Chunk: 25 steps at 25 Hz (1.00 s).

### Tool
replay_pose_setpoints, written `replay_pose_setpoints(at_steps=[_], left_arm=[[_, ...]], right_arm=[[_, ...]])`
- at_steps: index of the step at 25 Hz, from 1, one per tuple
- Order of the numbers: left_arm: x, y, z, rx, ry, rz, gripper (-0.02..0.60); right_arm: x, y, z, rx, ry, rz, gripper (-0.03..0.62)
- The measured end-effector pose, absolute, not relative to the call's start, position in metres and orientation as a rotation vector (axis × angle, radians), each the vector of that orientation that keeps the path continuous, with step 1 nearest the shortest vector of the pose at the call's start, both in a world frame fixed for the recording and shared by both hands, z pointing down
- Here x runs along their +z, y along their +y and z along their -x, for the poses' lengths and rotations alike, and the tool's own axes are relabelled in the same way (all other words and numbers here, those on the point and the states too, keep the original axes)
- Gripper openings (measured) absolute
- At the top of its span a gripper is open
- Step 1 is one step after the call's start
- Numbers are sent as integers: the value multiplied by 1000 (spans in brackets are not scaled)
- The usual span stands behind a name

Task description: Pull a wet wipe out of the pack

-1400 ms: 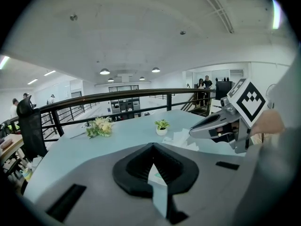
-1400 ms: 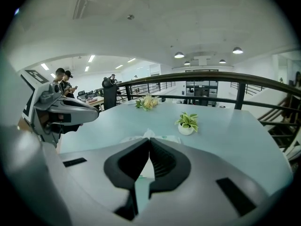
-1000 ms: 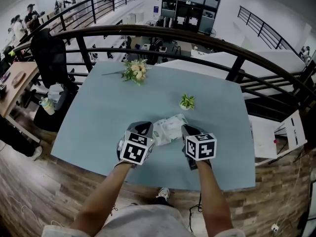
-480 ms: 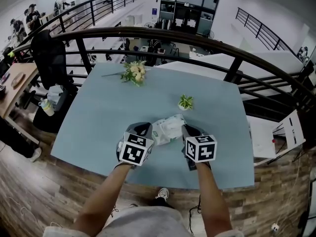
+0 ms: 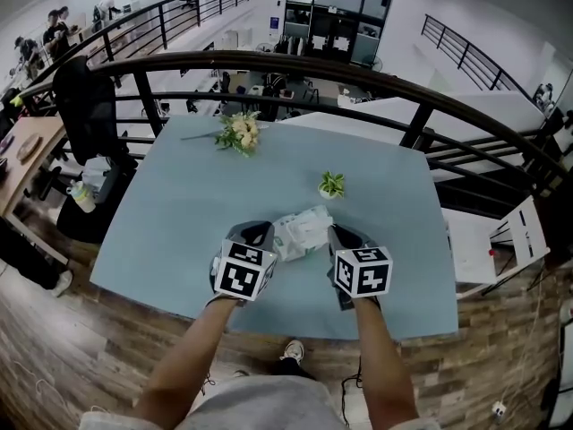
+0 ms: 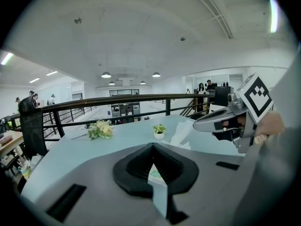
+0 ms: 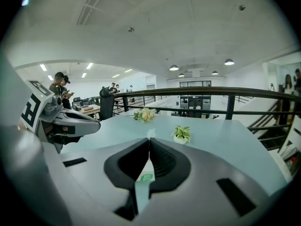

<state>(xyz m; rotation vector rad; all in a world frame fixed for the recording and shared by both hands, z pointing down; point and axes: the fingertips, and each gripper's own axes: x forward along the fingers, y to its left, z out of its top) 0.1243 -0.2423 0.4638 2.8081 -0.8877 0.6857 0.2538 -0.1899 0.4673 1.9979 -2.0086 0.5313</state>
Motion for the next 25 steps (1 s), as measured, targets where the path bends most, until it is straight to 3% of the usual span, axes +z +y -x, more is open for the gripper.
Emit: replay_pose_setpoints(at_steps=[25], left_arm=[[444,-235,-98,621,-922,-2829,-8]], right_arm=[[435,-172,-238,455,-2009,-2093,8]])
